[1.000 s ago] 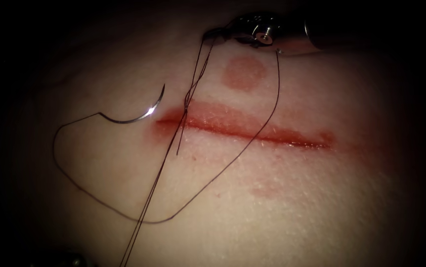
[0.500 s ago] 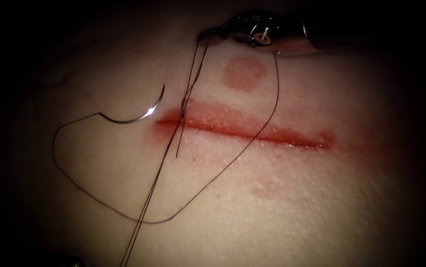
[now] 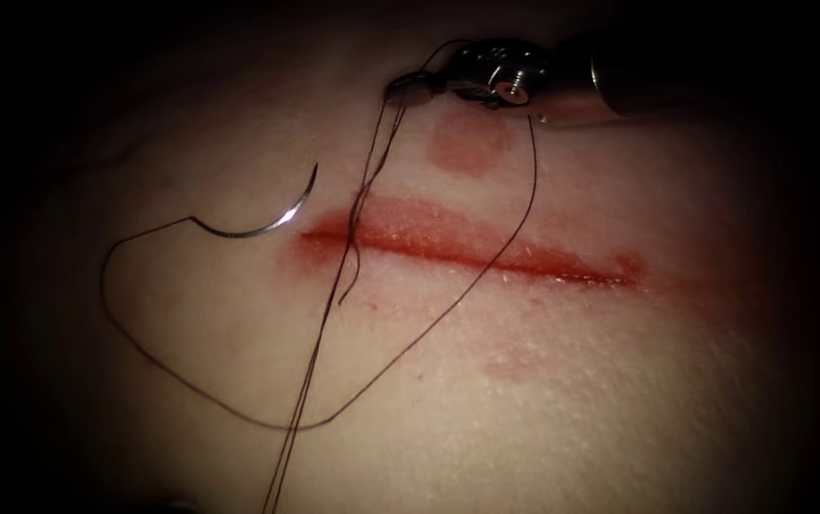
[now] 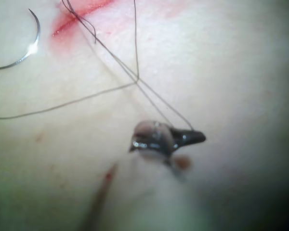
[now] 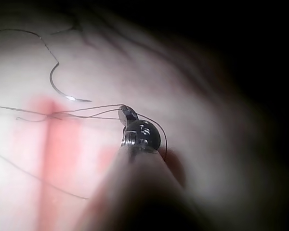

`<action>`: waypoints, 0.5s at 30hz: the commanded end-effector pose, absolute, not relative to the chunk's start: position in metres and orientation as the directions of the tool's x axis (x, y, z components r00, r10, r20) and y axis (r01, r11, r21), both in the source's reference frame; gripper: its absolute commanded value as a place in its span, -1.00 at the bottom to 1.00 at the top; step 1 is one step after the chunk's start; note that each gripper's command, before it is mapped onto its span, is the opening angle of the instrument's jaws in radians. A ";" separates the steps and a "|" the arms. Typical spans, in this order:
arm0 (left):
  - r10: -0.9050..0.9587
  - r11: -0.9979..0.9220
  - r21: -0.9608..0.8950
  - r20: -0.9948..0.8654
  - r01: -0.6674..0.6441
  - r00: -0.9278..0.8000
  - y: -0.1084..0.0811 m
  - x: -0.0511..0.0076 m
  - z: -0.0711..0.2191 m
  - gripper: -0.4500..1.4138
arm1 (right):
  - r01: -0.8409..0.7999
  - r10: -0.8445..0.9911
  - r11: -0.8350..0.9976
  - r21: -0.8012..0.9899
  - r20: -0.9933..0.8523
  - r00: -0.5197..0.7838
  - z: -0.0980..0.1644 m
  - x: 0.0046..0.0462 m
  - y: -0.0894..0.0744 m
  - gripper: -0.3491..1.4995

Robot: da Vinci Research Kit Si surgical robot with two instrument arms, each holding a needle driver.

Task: Wound Closure
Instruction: Pull the right grip up and the left grip down to tighten the knot.

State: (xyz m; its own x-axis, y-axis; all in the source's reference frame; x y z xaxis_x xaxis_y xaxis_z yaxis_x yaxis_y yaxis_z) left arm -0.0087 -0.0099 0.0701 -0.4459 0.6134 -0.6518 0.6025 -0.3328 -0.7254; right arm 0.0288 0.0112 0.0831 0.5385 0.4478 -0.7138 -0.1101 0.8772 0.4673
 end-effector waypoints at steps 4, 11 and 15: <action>0.659 -0.458 -0.715 -0.672 0.529 -0.339 -0.009 -0.0097 0.071 -0.89 | -0.120 0.445 0.881 0.458 -0.714 0.540 0.084 0.0289 0.011 -1.00; 0.669 -0.478 -0.705 -0.679 0.524 -0.302 -0.009 -0.0085 0.068 -0.89 | -0.168 0.457 0.881 0.442 -0.706 0.541 0.085 0.0283 0.013 -1.00; 0.642 -0.460 -0.683 -0.698 0.568 -0.318 -0.014 -0.0074 0.067 -0.89 | -0.185 0.465 0.879 0.440 -0.700 0.542 0.086 0.0280 0.015 -1.00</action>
